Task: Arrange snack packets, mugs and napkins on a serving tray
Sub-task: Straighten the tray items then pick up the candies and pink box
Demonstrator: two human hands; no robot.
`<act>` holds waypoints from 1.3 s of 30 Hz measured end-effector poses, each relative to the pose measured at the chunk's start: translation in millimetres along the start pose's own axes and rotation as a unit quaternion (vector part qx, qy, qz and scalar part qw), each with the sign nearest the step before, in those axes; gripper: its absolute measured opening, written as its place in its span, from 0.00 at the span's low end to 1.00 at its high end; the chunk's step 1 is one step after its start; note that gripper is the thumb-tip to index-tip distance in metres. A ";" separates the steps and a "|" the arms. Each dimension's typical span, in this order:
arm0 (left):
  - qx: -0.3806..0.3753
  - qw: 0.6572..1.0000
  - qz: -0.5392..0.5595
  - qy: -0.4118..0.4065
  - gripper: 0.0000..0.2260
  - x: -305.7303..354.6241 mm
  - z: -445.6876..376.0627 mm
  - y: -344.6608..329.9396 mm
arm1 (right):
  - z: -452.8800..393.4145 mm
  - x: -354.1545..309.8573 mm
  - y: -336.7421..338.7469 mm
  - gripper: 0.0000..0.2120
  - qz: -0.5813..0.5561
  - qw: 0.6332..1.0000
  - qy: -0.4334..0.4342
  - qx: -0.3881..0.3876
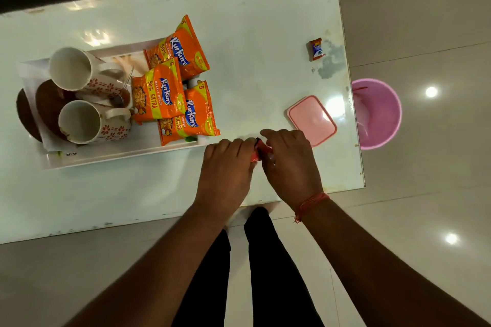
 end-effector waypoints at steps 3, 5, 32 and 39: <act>0.004 1.000 -0.015 -0.015 0.21 1.1 -3.1 -4.6 | -5.8 10.7 4.1 0.19 -0.016 1.000 -0.020 0.015; 0.019 1.000 -0.002 -0.017 0.22 -1.6 -6.9 -3.9 | -18.2 26.6 13.0 0.18 -0.025 0.998 -0.048 0.043; 0.023 0.999 0.029 -0.008 0.34 -12.8 -46.6 10.6 | -81.3 49.6 17.2 0.21 -0.007 1.000 -0.006 0.012; 0.039 0.996 0.065 -0.047 0.33 -22.7 -24.7 11.7 | -11.8 -2.2 9.4 0.21 -0.009 0.999 0.046 -0.019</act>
Point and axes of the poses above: each hand's wrist, its own z-axis away from the middle knuckle, its own y-axis out of the back of the hand, x = y × z, the point moved 1 cm from there along -z, towards the middle knuckle, and after that the axes turned 7 degrees about y, right-handed, at the moved point
